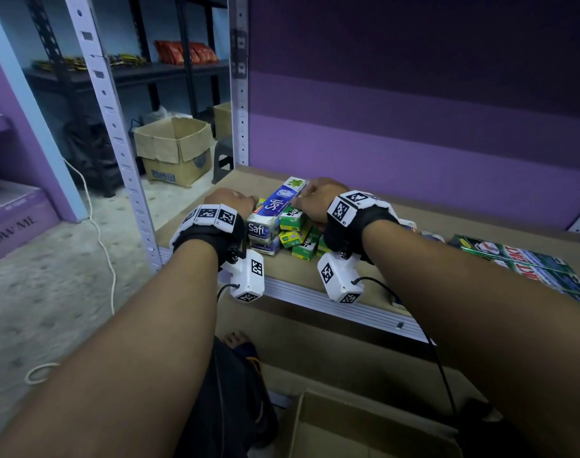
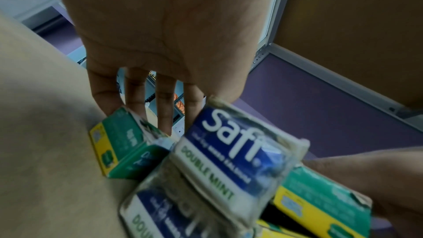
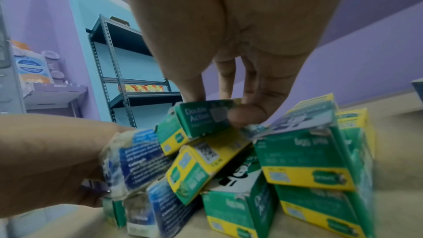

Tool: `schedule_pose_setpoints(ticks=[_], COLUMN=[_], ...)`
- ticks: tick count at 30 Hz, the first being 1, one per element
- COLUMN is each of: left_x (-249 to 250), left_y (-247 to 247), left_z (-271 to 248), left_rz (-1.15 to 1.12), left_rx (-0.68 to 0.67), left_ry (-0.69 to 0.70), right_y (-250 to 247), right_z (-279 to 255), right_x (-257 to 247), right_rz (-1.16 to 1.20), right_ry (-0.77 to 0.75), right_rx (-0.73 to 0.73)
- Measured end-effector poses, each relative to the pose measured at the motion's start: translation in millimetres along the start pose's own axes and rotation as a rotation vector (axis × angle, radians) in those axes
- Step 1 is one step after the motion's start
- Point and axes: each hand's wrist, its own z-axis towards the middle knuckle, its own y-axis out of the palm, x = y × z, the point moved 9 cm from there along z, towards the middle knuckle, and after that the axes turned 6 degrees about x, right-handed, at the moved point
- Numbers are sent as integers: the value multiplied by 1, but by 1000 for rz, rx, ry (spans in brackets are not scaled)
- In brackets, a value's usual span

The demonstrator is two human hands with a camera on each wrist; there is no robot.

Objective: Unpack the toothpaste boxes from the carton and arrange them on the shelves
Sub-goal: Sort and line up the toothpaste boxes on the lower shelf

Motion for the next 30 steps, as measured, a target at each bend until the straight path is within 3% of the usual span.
schedule_pose_setpoints(ticks=[3,9,16,20,25,30], left_x=[6,38,78,87,89,97], left_y=[-10,-22,-17,-11,-5,-4], left_z=[-4,-15,-30,-33,-33,-37], left_rz=[-146,-187,-134,-91,-60,-35], left_rx=[114,165,95,58,39,36], left_ry=[16,152,317,354,344,357], right_y=[-9,-37,-45,-24,-9,-16], right_z=[-3,-9,-13,-15,-17,-18], right_x=[8,22,50,61,62,68], right_rz=[105,75,-180,-309,-303,-205], right_ry=[20,20,-25,-49,-88,-39], right_rx=[24,76,58,-89,-188,-67])
